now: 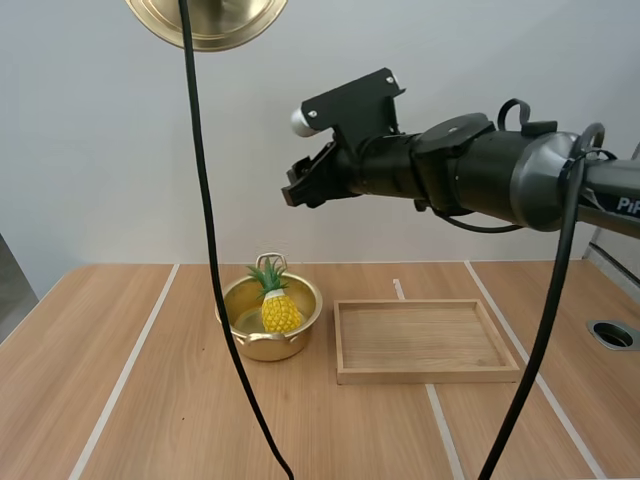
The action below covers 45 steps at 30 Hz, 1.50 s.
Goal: Open the pot, put the pineapple inside, and close it
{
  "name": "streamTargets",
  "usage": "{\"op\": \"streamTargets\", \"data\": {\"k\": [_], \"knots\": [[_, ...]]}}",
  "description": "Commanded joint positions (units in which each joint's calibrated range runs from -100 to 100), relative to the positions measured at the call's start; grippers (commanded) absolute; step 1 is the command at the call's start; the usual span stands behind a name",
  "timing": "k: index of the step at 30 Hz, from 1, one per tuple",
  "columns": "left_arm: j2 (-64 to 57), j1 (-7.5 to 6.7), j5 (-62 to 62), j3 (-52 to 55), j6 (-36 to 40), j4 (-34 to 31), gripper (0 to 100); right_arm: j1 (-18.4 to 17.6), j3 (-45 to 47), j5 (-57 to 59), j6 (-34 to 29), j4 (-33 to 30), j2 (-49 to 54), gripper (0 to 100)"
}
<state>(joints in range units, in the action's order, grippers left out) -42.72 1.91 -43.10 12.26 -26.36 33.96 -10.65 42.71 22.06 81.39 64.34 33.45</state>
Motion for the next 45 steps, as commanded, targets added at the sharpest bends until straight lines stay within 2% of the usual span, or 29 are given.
{"op": "streamTargets", "data": {"k": [1, 5, 14, 19, 21, 26, 30, 31, 33, 35, 37, 41, 45], "knots": [[-0.4, -0.11, 2.0, -0.6, 0.2, 0.5, 0, 2.6, 0.1, 5.0, -5.2, -4.1, 1.8, 100], [-0.4, -0.11, 2.0, -0.6, 0.2, 0.5, 0, 5.0, 0.1, 5.8, -9.9, -7.0, 4.2, 100], [-0.4, -0.11, 2.0, -0.6, 0.2, 0.5, 0, 10.3, 0.1, 6.4, -11.5, -9.7, 9.3, 100], [-0.4, -0.11, 2.0, -0.6, 0.2, 0.5, 0, 13.1, 0.1, 7.8, -15.0, -12.6, 11.3, 100], [-0.4, -0.11, 2.0, -0.6, 0.2, 0.5, 0, 14.0, 0.1, 7.8, -17.0, -14.2, 12.3, 100], [-0.4, -0.11, 2.0, -0.6, 0.2, 0.5, 0, 15.2, 0.1, 9.2, -17.5, -14.7, 14.8, 100], [-0.4, -0.11, 2.0, -0.6, 0.2, 0.5, 0, 15.4, 0.1, 11.7, -21.6, -20.0, 16.8, 100], [-0.4, -0.11, 2.0, -0.6, 0.2, 0.5, 0, 15.4, 0.1, 12.7, -23.5, -22.2, 17.4, 96], [-0.4, -0.11, 2.0, -0.6, 0.2, 0.5, 0, 15.4, 0.1, 14.1, -26.8, -26.2, 18.6, 74], [-0.4, -0.11, 2.0, -0.6, 0.2, 0.5, 0, 15.4, 0.1, 15.0, -29.3, -29.8, 19.4, 42], [-0.4, -0.11, 2.0, -0.6, 0.2, 0.5, 0, 15.4, 0.1, 16.9, -31.9, -34.0, 20.5, 0], [-0.4, -0.11, 2.0, -0.6, 0.2, 0.5, 0, 15.4, 0.1, 21.8, -37.4, -39.5, 22.6, 0], [-0.4, -0.11, 2.0, -0.6, 0.2, 0.5, 0, 15.4, 0.1, 23.5, -41.5, -40.5, 25.4, 0]]}}
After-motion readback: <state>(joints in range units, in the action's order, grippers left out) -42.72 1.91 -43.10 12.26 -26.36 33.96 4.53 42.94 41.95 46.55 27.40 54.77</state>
